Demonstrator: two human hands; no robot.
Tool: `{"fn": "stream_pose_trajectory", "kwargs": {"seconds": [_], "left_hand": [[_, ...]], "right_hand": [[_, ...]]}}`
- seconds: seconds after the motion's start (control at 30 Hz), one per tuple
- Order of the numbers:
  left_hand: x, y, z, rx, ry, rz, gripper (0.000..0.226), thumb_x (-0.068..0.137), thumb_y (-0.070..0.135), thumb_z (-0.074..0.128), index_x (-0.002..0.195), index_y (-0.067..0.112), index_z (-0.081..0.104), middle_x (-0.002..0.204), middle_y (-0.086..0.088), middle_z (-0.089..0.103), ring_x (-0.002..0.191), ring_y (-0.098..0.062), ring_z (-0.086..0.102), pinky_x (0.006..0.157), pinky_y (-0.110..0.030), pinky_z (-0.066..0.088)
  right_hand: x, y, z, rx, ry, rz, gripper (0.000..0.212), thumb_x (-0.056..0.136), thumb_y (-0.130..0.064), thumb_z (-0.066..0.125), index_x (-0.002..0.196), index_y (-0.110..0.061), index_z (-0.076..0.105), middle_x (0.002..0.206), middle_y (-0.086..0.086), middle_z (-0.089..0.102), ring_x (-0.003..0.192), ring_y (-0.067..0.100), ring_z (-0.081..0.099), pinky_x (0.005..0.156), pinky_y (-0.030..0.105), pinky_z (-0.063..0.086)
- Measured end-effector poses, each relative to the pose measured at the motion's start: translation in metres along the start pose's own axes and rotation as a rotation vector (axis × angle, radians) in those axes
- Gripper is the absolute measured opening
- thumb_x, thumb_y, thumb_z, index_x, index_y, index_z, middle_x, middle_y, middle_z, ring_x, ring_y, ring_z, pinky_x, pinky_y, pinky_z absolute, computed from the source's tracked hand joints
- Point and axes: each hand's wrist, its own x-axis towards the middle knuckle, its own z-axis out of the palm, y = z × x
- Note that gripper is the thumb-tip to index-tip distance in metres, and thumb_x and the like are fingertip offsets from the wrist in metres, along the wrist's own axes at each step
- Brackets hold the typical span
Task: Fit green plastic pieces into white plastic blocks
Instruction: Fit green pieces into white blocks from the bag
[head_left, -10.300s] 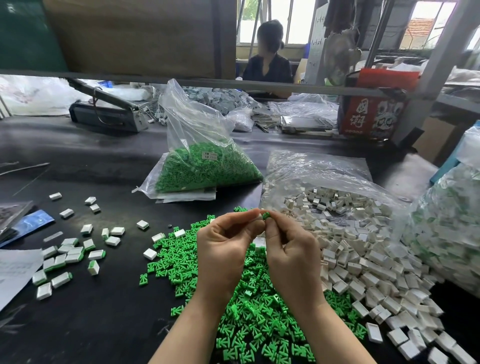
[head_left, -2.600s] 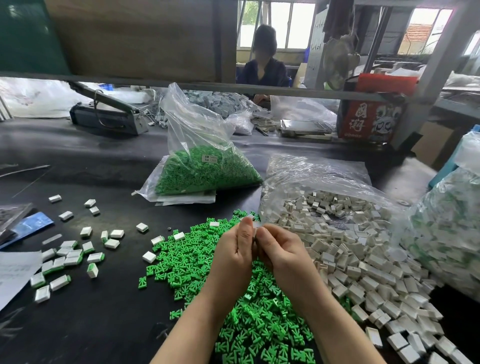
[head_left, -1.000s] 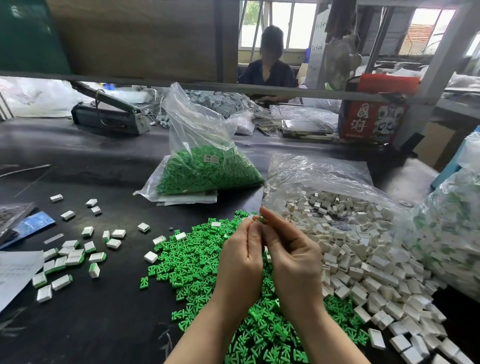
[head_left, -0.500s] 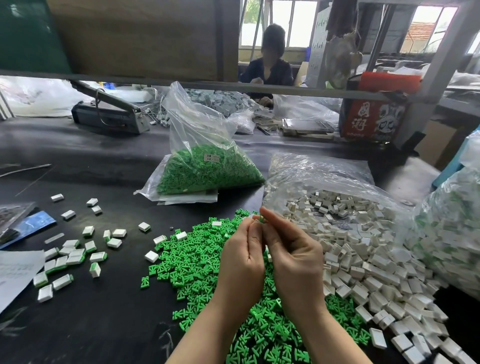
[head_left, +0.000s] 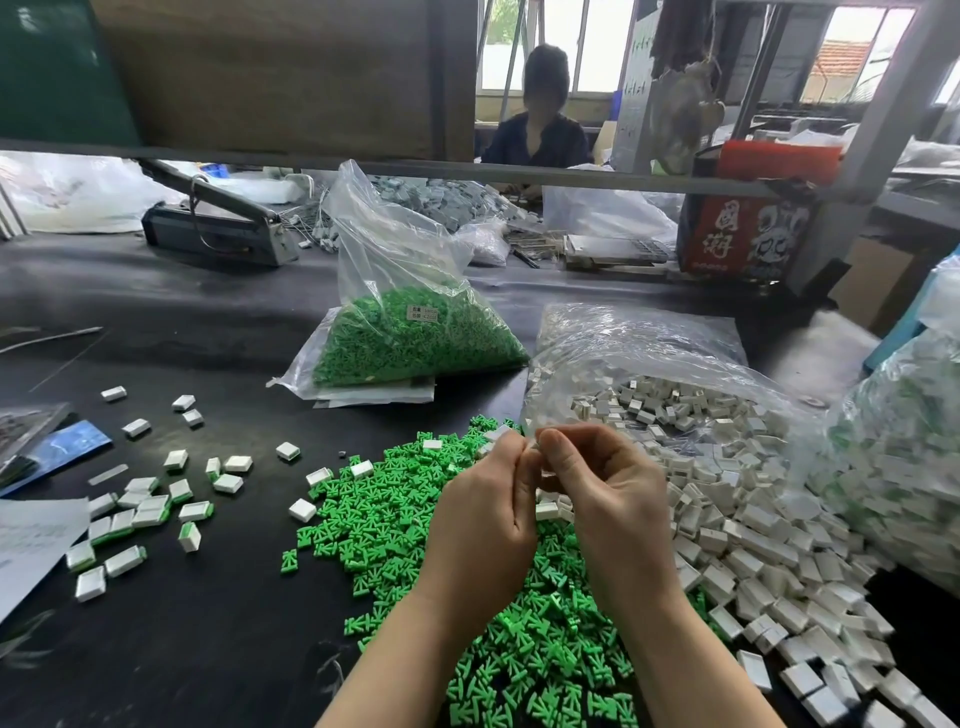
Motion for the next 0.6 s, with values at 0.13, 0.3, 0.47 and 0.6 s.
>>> {"fn": "stream_pose_trajectory", "kwargs": {"seconds": [0.13,0.3,0.47,0.6], "left_hand": [[-0.002,-0.004,-0.002,0.054,-0.012,0.026,0.034,0.102,0.04,0.031,0.085,0.02,0.052,0.062,0.007,0.051,0.052,-0.009,0.045,0.049,-0.03,0.034],[0.006,-0.017,-0.015,-0.261,0.296,-0.25,0.033,0.106,0.026,0.035,0.075,0.023,0.048,0.057,0.011,0.043,0.049,-0.005,0.034,0.047,-0.027,0.029],[0.004,-0.013,-0.01,-0.171,0.22,-0.177,0.035,0.104,0.033,0.034,0.074,0.02,0.047,0.056,0.01,0.04,0.048,-0.006,0.034,0.047,-0.029,0.029],[0.006,-0.014,-0.011,-0.255,0.223,-0.23,0.035,0.103,0.036,0.035,0.076,0.019,0.05,0.057,0.009,0.043,0.049,-0.006,0.035,0.048,-0.034,0.031]], "right_hand": [[0.005,-0.006,-0.007,0.16,0.172,0.107,0.016,0.075,-0.03,0.067,0.078,-0.015,0.071,0.073,0.002,0.067,0.07,0.014,0.062,0.063,0.023,0.053],[0.017,-0.011,-0.046,0.237,0.355,0.261,0.015,0.078,-0.022,0.068,0.087,-0.011,0.068,0.073,-0.003,0.073,0.075,0.012,0.065,0.062,0.024,0.053],[0.008,0.009,-0.019,-0.376,0.012,0.136,0.008,0.085,-0.015,0.074,0.091,-0.019,0.076,0.08,-0.008,0.076,0.07,0.001,0.069,0.06,0.013,0.052],[0.007,0.015,-0.02,-0.835,-0.004,-0.066,0.024,0.089,-0.021,0.071,0.111,-0.028,0.072,0.1,-0.015,0.072,0.076,-0.007,0.062,0.071,0.012,0.053]]}}
